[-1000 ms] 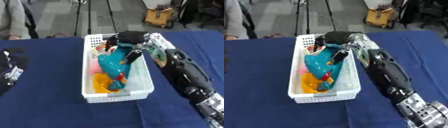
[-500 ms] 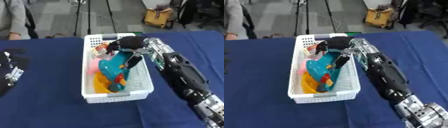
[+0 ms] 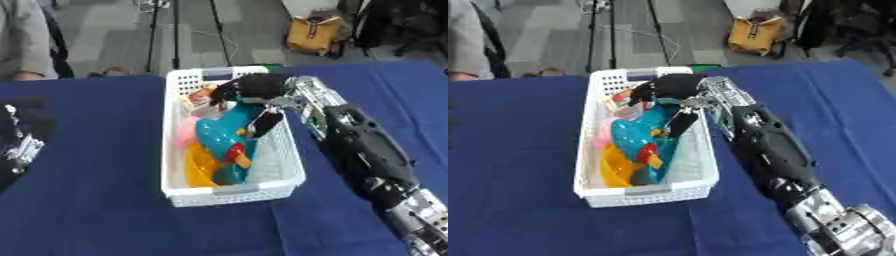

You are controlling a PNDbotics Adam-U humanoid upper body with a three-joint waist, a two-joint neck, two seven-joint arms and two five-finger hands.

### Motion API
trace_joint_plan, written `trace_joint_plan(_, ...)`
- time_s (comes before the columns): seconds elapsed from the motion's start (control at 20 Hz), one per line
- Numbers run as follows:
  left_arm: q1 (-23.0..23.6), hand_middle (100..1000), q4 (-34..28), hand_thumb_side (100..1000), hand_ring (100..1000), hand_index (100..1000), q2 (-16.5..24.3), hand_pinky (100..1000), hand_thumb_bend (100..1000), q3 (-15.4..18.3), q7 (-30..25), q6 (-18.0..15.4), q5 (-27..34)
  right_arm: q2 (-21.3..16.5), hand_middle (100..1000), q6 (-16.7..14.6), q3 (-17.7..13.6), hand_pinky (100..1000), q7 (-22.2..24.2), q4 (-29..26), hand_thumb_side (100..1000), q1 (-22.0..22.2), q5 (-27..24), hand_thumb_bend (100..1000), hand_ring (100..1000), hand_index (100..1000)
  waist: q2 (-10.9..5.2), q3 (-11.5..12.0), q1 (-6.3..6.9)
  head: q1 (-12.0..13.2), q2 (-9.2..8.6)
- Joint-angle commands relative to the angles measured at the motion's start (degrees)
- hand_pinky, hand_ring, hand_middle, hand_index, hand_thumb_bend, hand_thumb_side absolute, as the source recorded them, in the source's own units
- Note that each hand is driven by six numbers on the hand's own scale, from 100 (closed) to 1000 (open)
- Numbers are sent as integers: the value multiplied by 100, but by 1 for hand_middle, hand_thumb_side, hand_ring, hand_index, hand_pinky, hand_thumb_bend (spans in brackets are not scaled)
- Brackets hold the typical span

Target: Pick up objects on the table and place them in the box.

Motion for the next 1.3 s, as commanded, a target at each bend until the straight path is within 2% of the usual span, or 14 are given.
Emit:
trace_joint_plan(0.05, -64, 757, -89, 850, 695, 831, 68, 480, 550, 27, -13, -5, 17, -42, 918, -641, -26, 870, 935, 69, 550, -131, -247, 664, 915, 952, -110, 16, 3, -26, -61)
trace_joint_plan(0.35, -51, 757, -85, 849, 696, 830, 82, 480, 551, 33, -15, -4, 12, -177, 919, -872, 126, 887, 2208, -63, 515, -247, -909, 651, 934, 952, -134, 17, -12, -44, -48)
trace_joint_plan(0.6, -27, 757, -68, 849, 696, 831, 110, 480, 550, 43, -13, -5, 1, -427, 914, -971, 399, 886, 2829, -396, 514, -342, -1537, 642, 935, 950, -164, -22, -64, -21, -51)
trace_joint_plan(0.8, -15, 757, -60, 849, 696, 831, 121, 479, 550, 49, -6, -8, -4, -580, 911, -943, 470, 885, 2964, -604, 516, -319, -1845, 640, 935, 948, -174, -64, -84, -7, -57)
trace_joint_plan(1.25, 0, 757, -61, 848, 696, 831, 126, 479, 550, 64, 10, -4, -6, -702, 901, -879, 516, 875, 2973, -787, 521, -247, -2073, 632, 930, 942, -178, -113, -73, 12, -73)
trace_joint_plan(1.3, -1, 757, -62, 849, 697, 831, 123, 478, 550, 64, 11, -4, -6, -698, 878, -851, 498, 845, 2967, -797, 518, -233, -2119, 617, 905, 928, -177, -124, -66, 10, -75)
